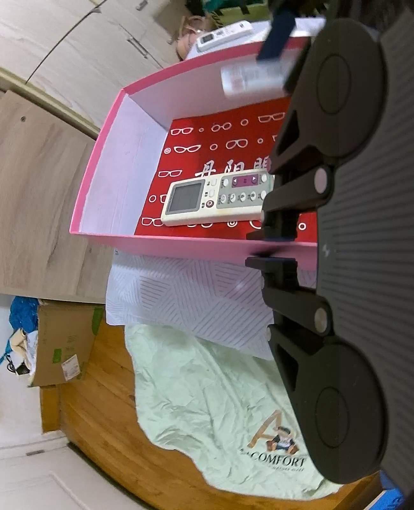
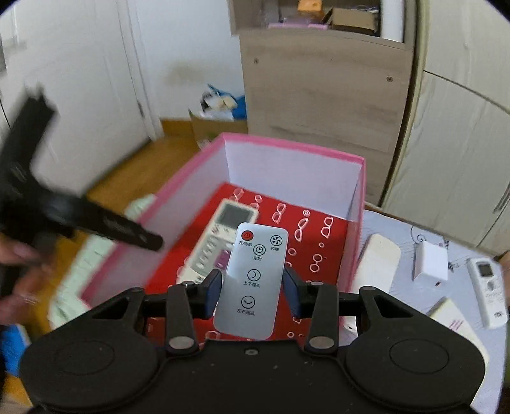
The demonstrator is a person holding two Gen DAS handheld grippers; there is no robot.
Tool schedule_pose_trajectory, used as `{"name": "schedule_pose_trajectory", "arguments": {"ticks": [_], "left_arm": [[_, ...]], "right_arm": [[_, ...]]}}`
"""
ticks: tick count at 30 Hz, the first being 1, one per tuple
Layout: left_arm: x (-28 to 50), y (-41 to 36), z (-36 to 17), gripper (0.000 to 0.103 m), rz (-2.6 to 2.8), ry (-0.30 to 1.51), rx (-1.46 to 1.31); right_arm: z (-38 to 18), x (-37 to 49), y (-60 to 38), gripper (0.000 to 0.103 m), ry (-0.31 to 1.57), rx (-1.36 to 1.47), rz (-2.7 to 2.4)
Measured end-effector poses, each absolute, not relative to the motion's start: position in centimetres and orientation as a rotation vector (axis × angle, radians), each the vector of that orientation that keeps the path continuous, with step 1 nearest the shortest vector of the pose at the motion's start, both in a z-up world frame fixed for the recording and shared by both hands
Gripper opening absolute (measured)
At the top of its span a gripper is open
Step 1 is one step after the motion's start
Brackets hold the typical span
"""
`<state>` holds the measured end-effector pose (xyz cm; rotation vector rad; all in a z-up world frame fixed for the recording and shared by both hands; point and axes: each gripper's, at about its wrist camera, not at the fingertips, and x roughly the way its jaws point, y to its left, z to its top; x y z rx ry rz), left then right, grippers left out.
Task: Organize rigid objects
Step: 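Lower the small white remote beside the cream remote and release it, then return the right tool to the table and grasp the white square charger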
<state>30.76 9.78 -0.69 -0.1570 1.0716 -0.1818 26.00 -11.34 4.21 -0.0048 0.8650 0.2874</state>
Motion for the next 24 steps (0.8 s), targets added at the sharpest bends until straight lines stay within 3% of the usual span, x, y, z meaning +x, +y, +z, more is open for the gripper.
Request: {"name": "schedule_pose_trajectory", "arguments": {"ticks": [15, 19, 24], "left_arm": [[30.4, 10.1, -0.8, 0.009, -0.205, 1.058, -0.168], [30.3, 9.9, -0.9, 0.009, -0.207, 1.056, -0.16], [30.3, 10.1, -1.0, 0.009, -0.228, 1.051, -0.155]], "right_arm": [[-0.1, 29.9, -8.9, 0.049, 1.044, 0.051, 0.179], [0.6, 29.8, -9.6, 0.06, 0.998, 0.132, 0.259], [3.3, 27.0, -11.1, 0.06, 0.887, 0.036, 0.317]]}}
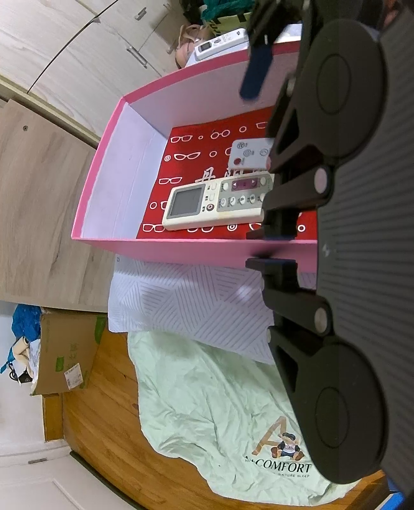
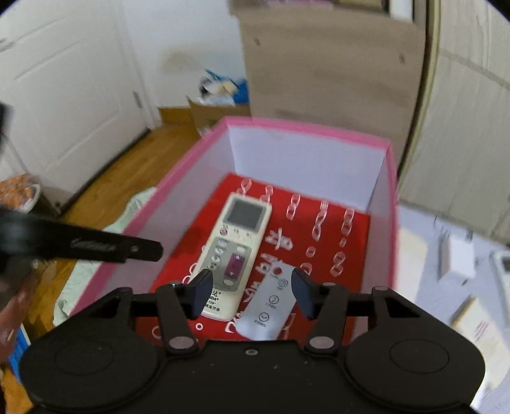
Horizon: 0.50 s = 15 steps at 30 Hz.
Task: Organize rigid objects
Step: 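Return the right tool to the table and grasp the white square charger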
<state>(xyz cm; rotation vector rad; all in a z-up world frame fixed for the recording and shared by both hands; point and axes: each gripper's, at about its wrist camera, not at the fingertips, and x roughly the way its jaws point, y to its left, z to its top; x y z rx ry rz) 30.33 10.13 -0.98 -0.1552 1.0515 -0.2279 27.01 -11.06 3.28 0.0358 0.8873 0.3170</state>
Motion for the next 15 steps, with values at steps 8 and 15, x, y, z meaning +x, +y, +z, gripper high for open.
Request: {"name": "schedule_pose_trajectory", "arguments": {"ticks": [8, 15], "left_arm": [[30.5, 10.0, -0.8, 0.009, -0.227, 1.057, -0.142], [30.2, 10.2, -0.9, 0.009, -0.247, 1.046, -0.132]], "right_arm": [[8.0, 21.3, -17.6, 0.069, 0.687, -0.021, 0.449], [5.6, 21.1, -25.4, 0.069, 0.935, 0.093, 0.277]]}}
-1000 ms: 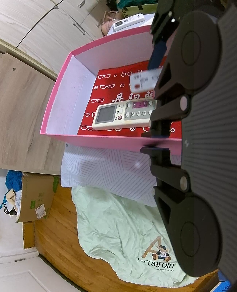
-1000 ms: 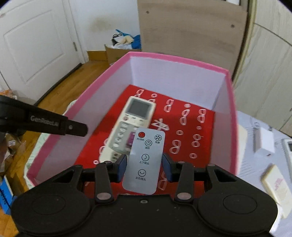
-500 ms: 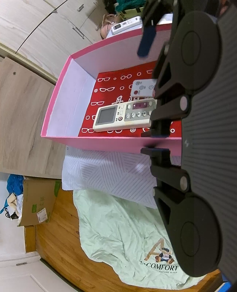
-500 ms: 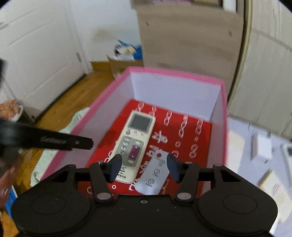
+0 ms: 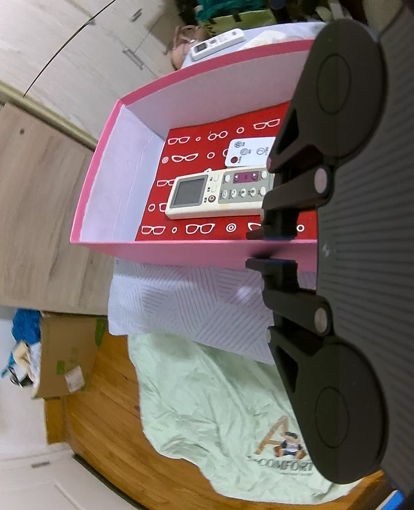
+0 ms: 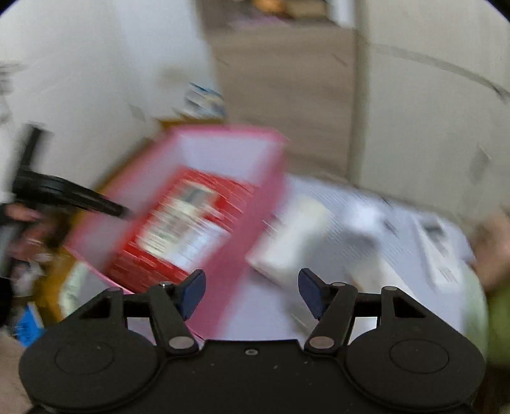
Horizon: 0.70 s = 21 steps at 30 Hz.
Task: Organize rigid objects
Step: 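Return the right tool to the table and grasp the white square charger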
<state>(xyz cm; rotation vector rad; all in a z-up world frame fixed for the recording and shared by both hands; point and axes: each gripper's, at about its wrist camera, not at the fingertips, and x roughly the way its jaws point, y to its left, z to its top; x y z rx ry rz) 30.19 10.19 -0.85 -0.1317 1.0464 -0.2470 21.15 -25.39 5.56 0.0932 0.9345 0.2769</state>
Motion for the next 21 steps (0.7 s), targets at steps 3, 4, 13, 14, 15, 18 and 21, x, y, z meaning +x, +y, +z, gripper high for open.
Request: {"name": "schedule_pose_trajectory", "arguments": {"ticks": [3, 4, 13, 14, 15, 18, 21], "left_arm": [[29.9, 10.5, -0.9, 0.009, -0.254, 1.04, -0.14], [29.9, 10.5, -0.9, 0.009, -0.253, 1.041, -0.14], [30.2, 9.4, -0.5, 0.008, -0.193, 1.056, -0.122], [30.2, 9.4, -0.5, 0.008, -0.187, 1.056, -0.119], [30.2, 9.3, -0.5, 0.007, -0.183, 1.057, -0.116], [30.1, 8.9, -0.4, 0.007, -0.172, 1.053, -0.1], [30.1, 8.7, -0.4, 0.007, -0.166, 1.05, -0.086]], "right_arm": [[3.4, 20.8, -27.7, 0.069, 1.024, 0.104, 0.211], [2.8, 20.7, -28.4, 0.069, 1.056, 0.126, 0.185], [-2.8, 20.3, -30.6, 0.069, 1.291, 0.351, 0.134], [-3.2, 20.4, -30.5, 0.069, 1.3, 0.362, 0.128], [-3.6, 20.5, -30.3, 0.069, 1.307, 0.372, 0.126], [-4.0, 20.8, -29.8, 0.069, 1.294, 0.37, 0.112], [-4.4, 21.5, -28.7, 0.071, 1.255, 0.313, 0.107]]}}
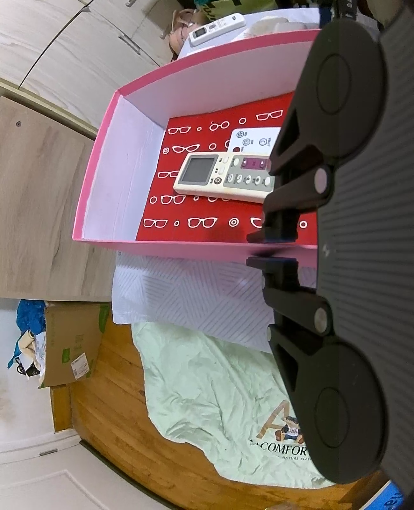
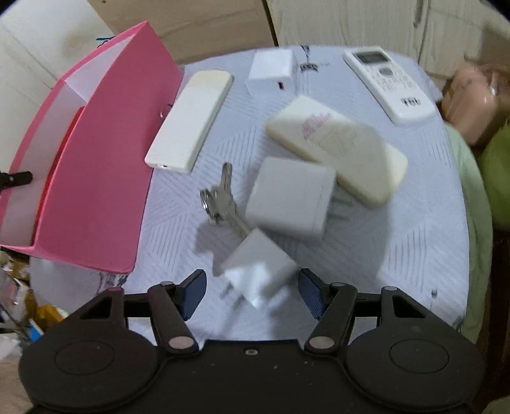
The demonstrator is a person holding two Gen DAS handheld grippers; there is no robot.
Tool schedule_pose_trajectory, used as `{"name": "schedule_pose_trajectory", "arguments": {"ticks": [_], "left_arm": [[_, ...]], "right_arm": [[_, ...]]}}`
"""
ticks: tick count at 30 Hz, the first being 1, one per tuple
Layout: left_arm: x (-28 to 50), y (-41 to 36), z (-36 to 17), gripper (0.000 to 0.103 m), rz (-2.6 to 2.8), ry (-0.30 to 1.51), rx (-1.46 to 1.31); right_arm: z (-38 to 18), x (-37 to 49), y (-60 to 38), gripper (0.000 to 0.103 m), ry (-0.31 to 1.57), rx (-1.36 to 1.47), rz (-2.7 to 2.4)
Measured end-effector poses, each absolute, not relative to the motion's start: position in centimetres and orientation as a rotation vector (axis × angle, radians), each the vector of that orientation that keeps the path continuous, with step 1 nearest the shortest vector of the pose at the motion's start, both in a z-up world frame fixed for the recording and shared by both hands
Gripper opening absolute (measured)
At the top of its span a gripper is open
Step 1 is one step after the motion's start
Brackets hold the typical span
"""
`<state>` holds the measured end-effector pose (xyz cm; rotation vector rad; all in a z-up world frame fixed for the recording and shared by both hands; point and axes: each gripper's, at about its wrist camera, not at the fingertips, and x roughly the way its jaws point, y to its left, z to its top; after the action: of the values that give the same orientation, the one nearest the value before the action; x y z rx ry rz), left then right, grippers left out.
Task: Organize rigid objects
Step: 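Return the right tool to the table and grasp the white square charger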
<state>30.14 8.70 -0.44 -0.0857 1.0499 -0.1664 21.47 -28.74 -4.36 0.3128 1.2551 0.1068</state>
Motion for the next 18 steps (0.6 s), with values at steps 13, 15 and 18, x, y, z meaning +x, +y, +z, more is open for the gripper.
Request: {"name": "schedule_pose_trajectory", "arguments": {"ticks": [13, 15, 18], "left_arm": [[30.3, 8.6, -0.5, 0.007, -0.17, 1.052, -0.088], [30.3, 8.5, -0.6, 0.007, -0.169, 1.051, -0.084], [30.3, 8.7, -0.6, 0.007, -0.159, 1.051, -0.103]], "right_arm": [[-4.5, 21.0, -25.8, 0.054, 1.155, -0.02, 0.203], [-4.6, 21.0, -25.5, 0.055, 1.155, -0.043, 0.199], [-4.4, 20.8, -25.5, 0.051, 1.131, -0.033, 0.214]]}}
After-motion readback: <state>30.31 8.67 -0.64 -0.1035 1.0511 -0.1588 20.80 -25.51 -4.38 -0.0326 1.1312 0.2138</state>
